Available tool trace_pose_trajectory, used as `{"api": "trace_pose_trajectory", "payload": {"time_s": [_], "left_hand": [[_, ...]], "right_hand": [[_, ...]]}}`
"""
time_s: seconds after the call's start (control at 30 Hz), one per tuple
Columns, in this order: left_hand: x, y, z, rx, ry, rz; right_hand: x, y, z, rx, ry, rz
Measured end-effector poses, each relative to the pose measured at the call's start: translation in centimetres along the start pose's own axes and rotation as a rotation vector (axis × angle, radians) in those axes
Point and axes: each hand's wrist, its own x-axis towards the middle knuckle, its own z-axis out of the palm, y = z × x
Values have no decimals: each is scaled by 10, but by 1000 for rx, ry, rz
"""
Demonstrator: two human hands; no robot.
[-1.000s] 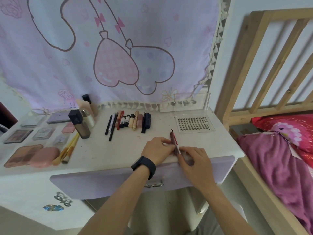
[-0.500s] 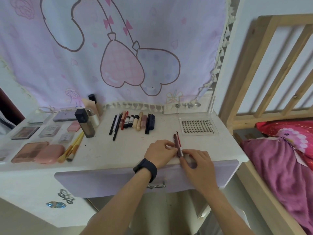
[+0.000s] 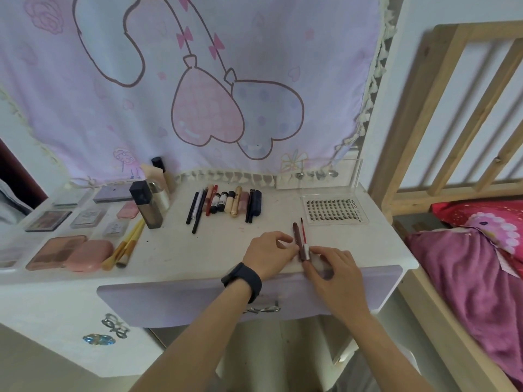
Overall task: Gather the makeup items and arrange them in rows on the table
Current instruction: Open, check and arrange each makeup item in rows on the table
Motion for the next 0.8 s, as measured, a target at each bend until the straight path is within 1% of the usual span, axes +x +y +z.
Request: {"api": "trace_pose_trajectory", "payload": {"time_s": [0.13,0.17,0.27,0.33,0.4,0.6,0.7,0.8], "left_hand": [[1,-2,-15,38,70,28],[3,-3,-20,65,102,36],[14,-4,-37,212,220,40],[25,-4,-45,337,287,36],[37,-2,-48,476,326,35],[75,-1,-40,820,341,7],[88,-3,-40,894,368,-9],[96,-5,-45,899,358,-7]], "right_hand": [[3,4,-5,30,-15,50],[6,6,-6,-29,14,26],[19,18,-10,-308,110,-73],[26,28,-10,-450,76,-56],[25,36,-6,-528,46,-31],[24,40,-4,-557,34,3],[24,39,-4,-562,14,6],[24,40,-3,-565,22,3]]}}
